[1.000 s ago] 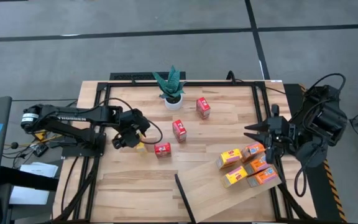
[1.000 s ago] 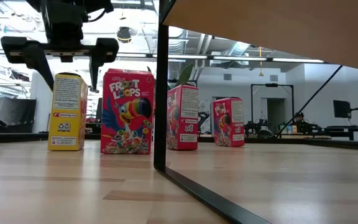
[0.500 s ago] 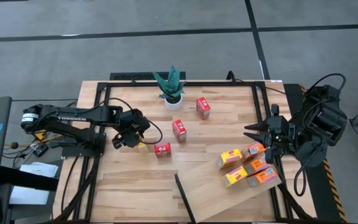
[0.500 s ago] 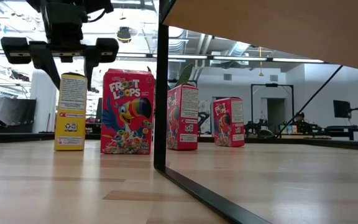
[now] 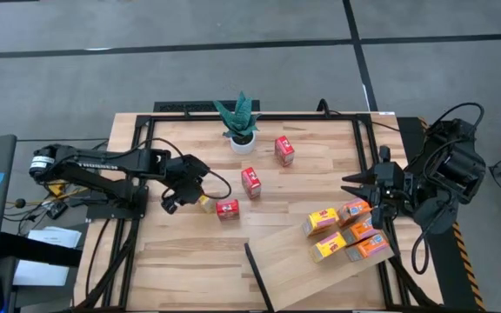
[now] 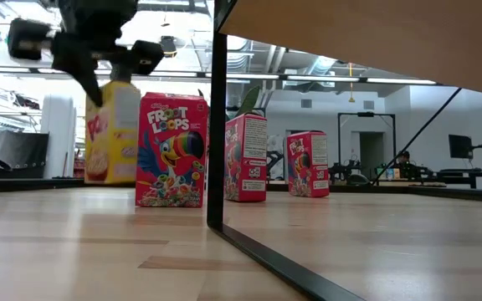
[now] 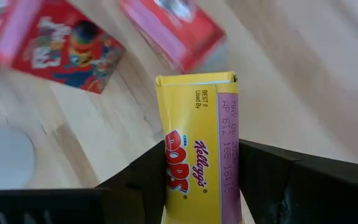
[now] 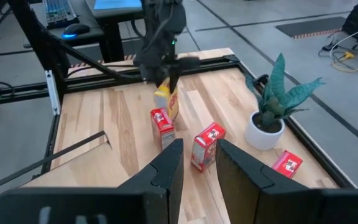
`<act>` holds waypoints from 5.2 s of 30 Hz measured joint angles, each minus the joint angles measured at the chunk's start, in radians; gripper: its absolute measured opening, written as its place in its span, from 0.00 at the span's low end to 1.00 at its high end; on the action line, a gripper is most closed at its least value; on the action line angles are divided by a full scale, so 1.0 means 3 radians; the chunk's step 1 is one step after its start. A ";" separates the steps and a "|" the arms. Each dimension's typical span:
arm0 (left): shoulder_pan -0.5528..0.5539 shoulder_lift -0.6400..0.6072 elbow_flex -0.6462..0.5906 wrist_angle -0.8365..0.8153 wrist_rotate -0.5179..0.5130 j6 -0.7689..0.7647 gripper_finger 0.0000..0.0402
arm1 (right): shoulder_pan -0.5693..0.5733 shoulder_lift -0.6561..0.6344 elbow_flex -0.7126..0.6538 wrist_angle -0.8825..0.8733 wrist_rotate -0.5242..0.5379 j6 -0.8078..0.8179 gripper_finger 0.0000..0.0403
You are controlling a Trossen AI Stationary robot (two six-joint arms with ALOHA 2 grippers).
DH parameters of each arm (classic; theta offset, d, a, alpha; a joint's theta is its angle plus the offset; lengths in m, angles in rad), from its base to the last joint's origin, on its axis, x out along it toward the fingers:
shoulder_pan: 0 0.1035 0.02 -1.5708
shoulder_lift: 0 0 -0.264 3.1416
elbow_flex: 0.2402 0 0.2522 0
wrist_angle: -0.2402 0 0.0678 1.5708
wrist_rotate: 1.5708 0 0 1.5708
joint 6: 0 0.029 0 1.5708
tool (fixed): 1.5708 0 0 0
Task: Stack cereal on shelf
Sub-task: Put the yellow cereal box on the shelf aligned with the other yellow cereal boxes
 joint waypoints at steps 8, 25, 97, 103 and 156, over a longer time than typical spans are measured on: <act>-0.0302 0.0000 0.0370 -0.0227 0.0147 -0.1707 0.38 | 0.0000 0.0000 0.0000 -0.0001 -0.0026 -0.0012 0.29; -0.1090 0.0037 0.1157 0.1035 -0.0639 -0.3322 0.38 | 0.0000 0.0003 0.0000 -0.0001 -0.0320 -0.0099 0.29; -0.1733 0.3533 0.4707 0.0209 -0.1547 -0.3656 0.38 | 0.0000 0.0050 0.0000 0.0552 -0.1068 -0.0188 0.29; -0.1727 0.3530 0.4701 0.0272 -0.1439 -0.3621 0.38 | 0.0001 0.0050 0.0000 0.0557 -0.1092 -0.0252 0.29; -0.1860 0.3505 0.4844 -0.0364 -0.2004 -0.3810 0.23 | 0.0149 0.1155 0.0965 0.0624 -0.1653 -0.0734 0.55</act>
